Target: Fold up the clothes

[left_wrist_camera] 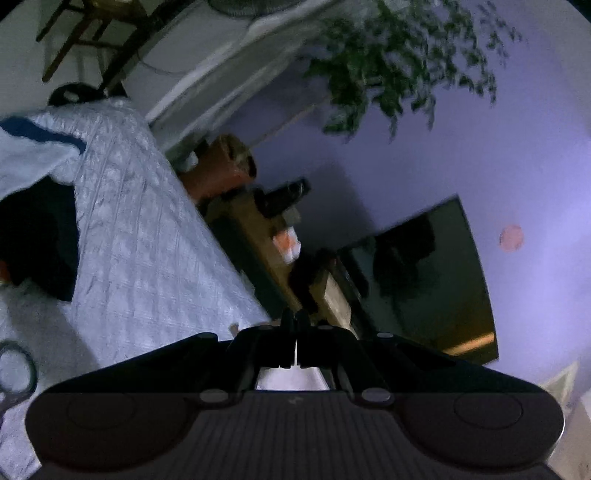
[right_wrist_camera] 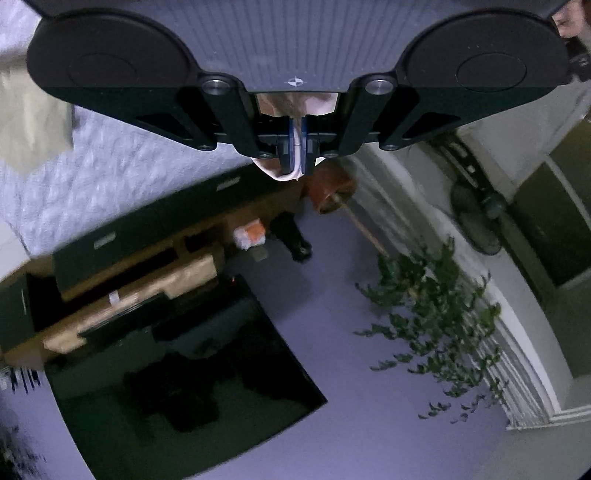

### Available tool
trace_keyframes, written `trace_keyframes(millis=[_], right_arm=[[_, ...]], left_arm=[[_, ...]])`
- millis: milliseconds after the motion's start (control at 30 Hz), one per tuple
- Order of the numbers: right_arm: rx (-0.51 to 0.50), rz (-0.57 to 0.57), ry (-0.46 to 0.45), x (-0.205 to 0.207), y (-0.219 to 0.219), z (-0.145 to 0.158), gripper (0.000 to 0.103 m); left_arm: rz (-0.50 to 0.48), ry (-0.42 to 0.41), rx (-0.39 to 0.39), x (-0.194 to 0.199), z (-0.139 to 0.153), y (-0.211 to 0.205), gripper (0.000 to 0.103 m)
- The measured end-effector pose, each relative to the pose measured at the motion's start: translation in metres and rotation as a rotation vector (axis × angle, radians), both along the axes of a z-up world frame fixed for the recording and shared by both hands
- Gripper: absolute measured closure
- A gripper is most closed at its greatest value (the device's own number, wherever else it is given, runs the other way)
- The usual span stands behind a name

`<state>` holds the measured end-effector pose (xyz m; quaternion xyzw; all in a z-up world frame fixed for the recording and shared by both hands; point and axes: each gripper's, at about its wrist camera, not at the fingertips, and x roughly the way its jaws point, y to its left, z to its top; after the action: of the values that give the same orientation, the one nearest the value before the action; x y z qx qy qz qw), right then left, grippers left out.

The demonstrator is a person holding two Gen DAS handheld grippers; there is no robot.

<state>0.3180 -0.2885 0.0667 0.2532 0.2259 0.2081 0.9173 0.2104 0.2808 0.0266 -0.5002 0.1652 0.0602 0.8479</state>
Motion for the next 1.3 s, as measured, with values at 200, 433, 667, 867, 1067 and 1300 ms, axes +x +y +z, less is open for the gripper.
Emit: trace_keyframes(millis=[200, 433, 667, 867, 1067, 1300], right_arm=[[0.034, 0.006, -0.084, -0.018, -0.002, -0.003, 0.099], [0.006, -0.177, 0.306, -0.059, -0.054, -0.174, 0.099], [-0.143, -0.244, 0.398, -0.079, -0.066, -0.224, 0.098], [-0.448, -0.367, 0.418, -0.091, -0.061, -0.229, 0.08], [-0.701, -0.341, 0.06, -0.13, -0.007, -0.193, 0.059], [-0.782, 0.304, -0.003, -0.065, 0.137, -0.221, 0.045]], left_arm=[[0.052, -0.114, 0.129, -0.023, 0.005, -0.001, 0.103], [-0.073, 0.144, 0.081, -0.024, -0.096, -0.016, 0.103], [-0.209, 0.254, 0.061, -0.003, -0.15, -0.055, 0.102], [-0.36, 0.347, 0.198, 0.039, -0.174, -0.115, 0.096], [-0.41, 0.368, 0.295, 0.069, -0.189, -0.147, 0.082], [-0.326, 0.401, 0.26, 0.081, -0.201, -0.139, 0.079]])
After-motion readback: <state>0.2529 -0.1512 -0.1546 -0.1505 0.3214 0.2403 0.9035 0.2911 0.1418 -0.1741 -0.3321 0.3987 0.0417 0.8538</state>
